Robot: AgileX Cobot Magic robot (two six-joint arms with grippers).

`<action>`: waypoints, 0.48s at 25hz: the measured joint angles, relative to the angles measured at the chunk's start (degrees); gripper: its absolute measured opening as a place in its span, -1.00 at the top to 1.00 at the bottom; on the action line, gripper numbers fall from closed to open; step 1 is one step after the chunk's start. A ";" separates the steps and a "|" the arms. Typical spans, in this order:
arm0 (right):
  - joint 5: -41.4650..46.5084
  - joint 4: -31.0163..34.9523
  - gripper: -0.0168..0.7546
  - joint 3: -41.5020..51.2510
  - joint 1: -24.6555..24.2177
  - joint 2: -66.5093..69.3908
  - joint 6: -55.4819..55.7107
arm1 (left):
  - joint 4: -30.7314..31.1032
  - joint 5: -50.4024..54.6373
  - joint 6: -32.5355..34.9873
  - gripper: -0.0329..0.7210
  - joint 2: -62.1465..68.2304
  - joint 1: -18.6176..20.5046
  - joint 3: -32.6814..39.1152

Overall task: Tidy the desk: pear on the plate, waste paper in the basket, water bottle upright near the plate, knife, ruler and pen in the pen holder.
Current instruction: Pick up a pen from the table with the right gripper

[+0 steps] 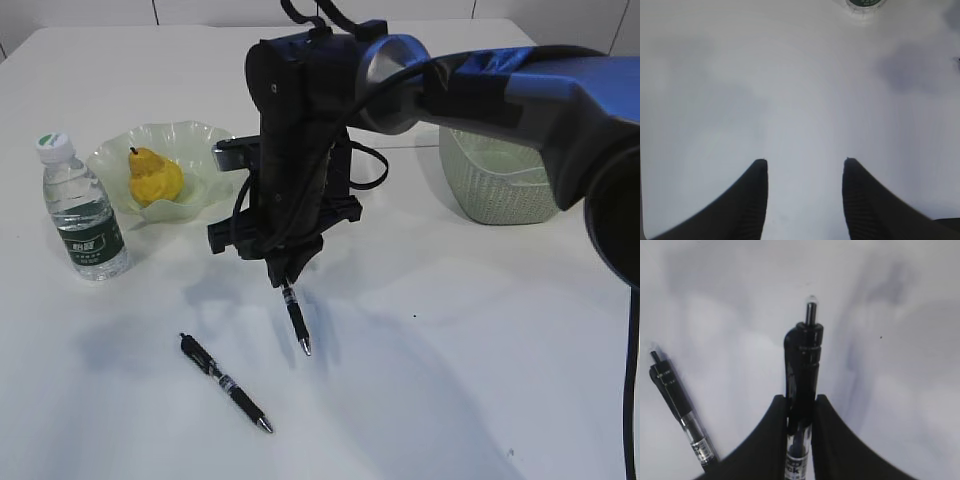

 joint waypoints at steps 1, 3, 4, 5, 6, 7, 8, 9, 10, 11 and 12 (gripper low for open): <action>0.00 -0.41 0.66 0.00 0.00 -0.51 0.00 | 0.00 0.00 0.00 0.01 0.00 0.00 0.00; 0.00 -1.23 0.66 0.00 0.00 -1.66 0.00 | 0.00 -0.10 0.00 0.01 0.00 0.00 0.00; 0.04 -1.84 0.66 0.00 0.00 -2.23 0.00 | 0.00 -0.10 0.00 0.01 0.00 0.00 0.00; 0.04 -2.25 0.66 0.00 0.00 -2.94 0.00 | 0.00 -0.10 0.00 0.01 0.00 0.00 0.00; 0.14 -2.78 0.66 0.00 0.00 -3.53 -0.27 | 0.00 -0.23 0.00 0.01 0.00 0.00 0.00; 0.14 -3.34 0.66 0.00 0.00 -4.09 -0.71 | 0.00 -0.23 0.00 0.01 0.00 0.00 0.00; 0.14 -3.83 0.66 0.00 0.00 -4.67 -0.93 | 0.00 -0.36 0.00 0.01 0.00 0.00 0.00; 0.19 -4.16 0.66 0.00 0.00 -5.24 -1.24 | 0.00 -0.36 0.00 0.01 0.00 0.00 0.00; 0.19 -4.45 0.66 0.00 0.00 -5.62 -1.34 | 0.00 -0.36 0.00 0.01 0.00 0.00 0.00; 0.19 -4.73 0.66 0.00 0.00 -6.12 -1.48 | 0.00 -0.36 0.00 0.01 0.00 0.00 0.00; 0.19 -4.86 0.66 0.00 0.00 -6.51 -1.58 | 0.00 -0.45 0.00 0.01 0.00 0.00 0.00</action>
